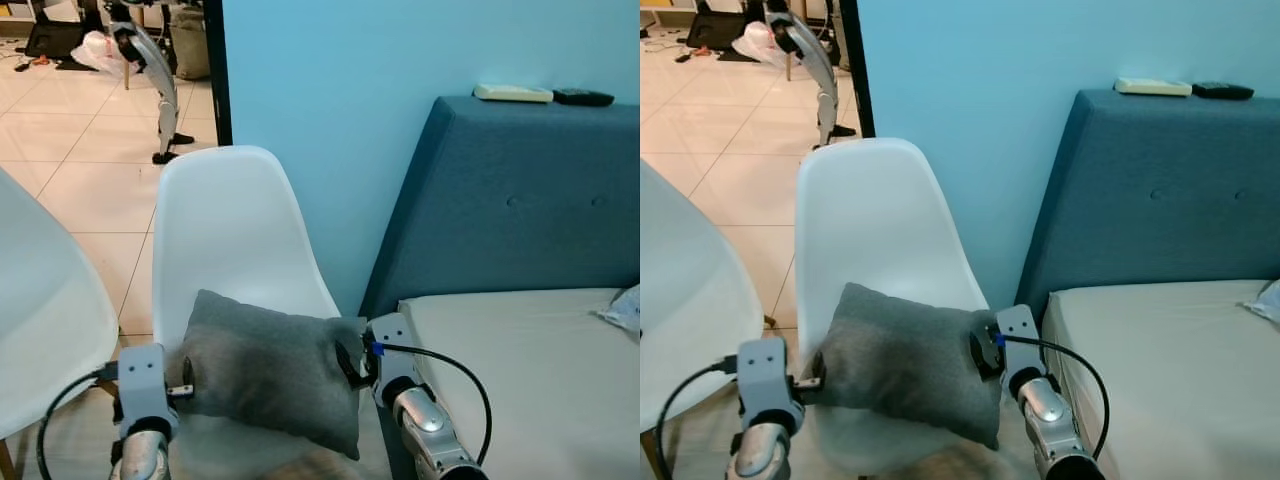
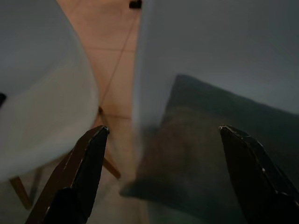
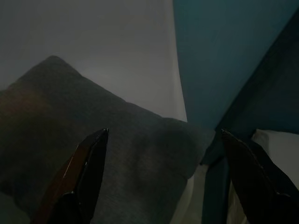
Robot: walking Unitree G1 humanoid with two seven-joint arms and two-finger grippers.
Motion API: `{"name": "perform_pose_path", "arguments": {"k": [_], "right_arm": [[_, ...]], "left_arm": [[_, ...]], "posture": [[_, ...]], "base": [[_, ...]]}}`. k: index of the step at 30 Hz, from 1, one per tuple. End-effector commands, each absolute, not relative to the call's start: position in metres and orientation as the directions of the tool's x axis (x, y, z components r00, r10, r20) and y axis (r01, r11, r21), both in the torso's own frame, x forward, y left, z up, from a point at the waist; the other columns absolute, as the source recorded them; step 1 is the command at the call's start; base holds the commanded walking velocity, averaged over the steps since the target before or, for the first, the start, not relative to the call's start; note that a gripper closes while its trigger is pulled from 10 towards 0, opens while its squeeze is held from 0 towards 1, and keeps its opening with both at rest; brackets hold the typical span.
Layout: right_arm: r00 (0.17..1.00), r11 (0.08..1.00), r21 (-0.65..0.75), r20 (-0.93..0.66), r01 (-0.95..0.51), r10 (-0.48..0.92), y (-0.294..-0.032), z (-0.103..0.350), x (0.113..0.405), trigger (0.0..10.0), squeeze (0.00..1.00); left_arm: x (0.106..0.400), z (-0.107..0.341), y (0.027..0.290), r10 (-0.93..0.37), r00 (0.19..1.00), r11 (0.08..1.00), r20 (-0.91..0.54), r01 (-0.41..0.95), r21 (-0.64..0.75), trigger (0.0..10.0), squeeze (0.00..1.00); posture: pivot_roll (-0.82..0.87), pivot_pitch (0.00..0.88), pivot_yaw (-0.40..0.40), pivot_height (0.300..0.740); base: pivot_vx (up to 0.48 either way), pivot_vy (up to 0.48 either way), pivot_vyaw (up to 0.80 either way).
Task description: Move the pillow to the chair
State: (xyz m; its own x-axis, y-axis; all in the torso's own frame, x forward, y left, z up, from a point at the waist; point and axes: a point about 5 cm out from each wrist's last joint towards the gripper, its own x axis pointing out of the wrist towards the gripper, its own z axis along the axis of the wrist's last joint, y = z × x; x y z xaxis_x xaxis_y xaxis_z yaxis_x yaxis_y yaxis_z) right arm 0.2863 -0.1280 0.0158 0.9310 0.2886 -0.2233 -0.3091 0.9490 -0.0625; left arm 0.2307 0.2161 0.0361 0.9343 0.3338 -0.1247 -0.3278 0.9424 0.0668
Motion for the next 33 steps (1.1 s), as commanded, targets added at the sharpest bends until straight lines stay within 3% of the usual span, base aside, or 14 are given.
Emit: {"name": "perform_pose_path", "arguments": {"k": [1, 16, 19, 20, 23, 26, 30, 33], "right_arm": [[0.930, 0.952, -0.048, -0.233, -0.303, 0.285, -0.129, 0.015, 0.287, 10.0, 0.00], [0.942, 0.969, -0.054, -0.255, -0.240, 0.219, -0.132, 0.010, 0.286, 10.0, 0.00], [0.947, 0.972, -0.039, -0.240, -0.230, 0.215, -0.130, 0.011, 0.283, 10.0, 0.00], [0.959, 0.980, -0.019, -0.210, -0.197, 0.189, -0.133, 0.014, 0.284, 10.0, 0.00], [0.979, 0.997, 0.020, -0.189, -0.078, 0.081, -0.146, 0.019, 0.288, 10.0, 0.00], [0.972, 0.998, 0.026, -0.227, -0.053, 0.058, -0.149, 0.016, 0.289, 10.0, 0.00], [0.946, 0.994, 0.005, -0.305, -0.109, 0.106, -0.143, 0.007, 0.288, 10.0, 0.00], [0.907, 0.982, 0.033, -0.377, -0.187, 0.186, -0.133, 0.001, 0.288, 10.0, 0.00]], "left_arm": [[0.229, 0.037, 0.224, 0.363, 0.923, 0.931, -0.129, -0.353, 0.093, 10.0, 0.00], [0.245, 0.041, 0.228, 0.317, 0.936, 0.945, -0.150, -0.298, 0.138, 10.0, 0.00], [0.251, 0.036, 0.230, 0.290, 0.935, 0.947, -0.204, -0.250, 0.203, 10.0, 0.00], [0.255, 0.033, 0.230, 0.291, 0.930, 0.946, -0.224, -0.246, 0.210, 10.0, 0.00], [0.266, 0.026, 0.219, 0.254, 0.923, 0.964, -0.289, -0.217, 0.156, 10.0, 0.00], [0.274, 0.029, 0.210, 0.228, 0.932, 0.971, -0.281, -0.197, 0.134, 10.0, 0.00], [0.274, 0.029, 0.204, 0.251, 0.924, 0.968, -0.289, -0.231, 0.102, 10.0, 0.00], [0.269, 0.012, 0.189, 0.190, 0.889, 0.982, -0.416, -0.180, 0.065, 10.0, 0.00]], "posture": [[0.11, 0.051, -0.090, 0.740], [0.09, 0.033, 0.001, 0.740], [0.05, 0.015, 0.056, 0.740], [0.02, 0.000, 0.120, 0.740], [0.01, 0.000, 0.101, 0.740], [0.02, 0.003, 0.084, 0.740], [0.02, 0.009, 0.054, 0.740], [0.03, 0.027, 0.010, 0.740]], "base": [[0.000, 0.000, 0.00], [0.000, 0.000, 0.00], [0.000, 0.000, 0.00], [0.000, 0.000, 0.00], [0.000, 0.000, 0.00], [0.000, 0.000, 0.00], [0.000, 0.000, 0.00], [0.000, 0.000, 0.00]]}}
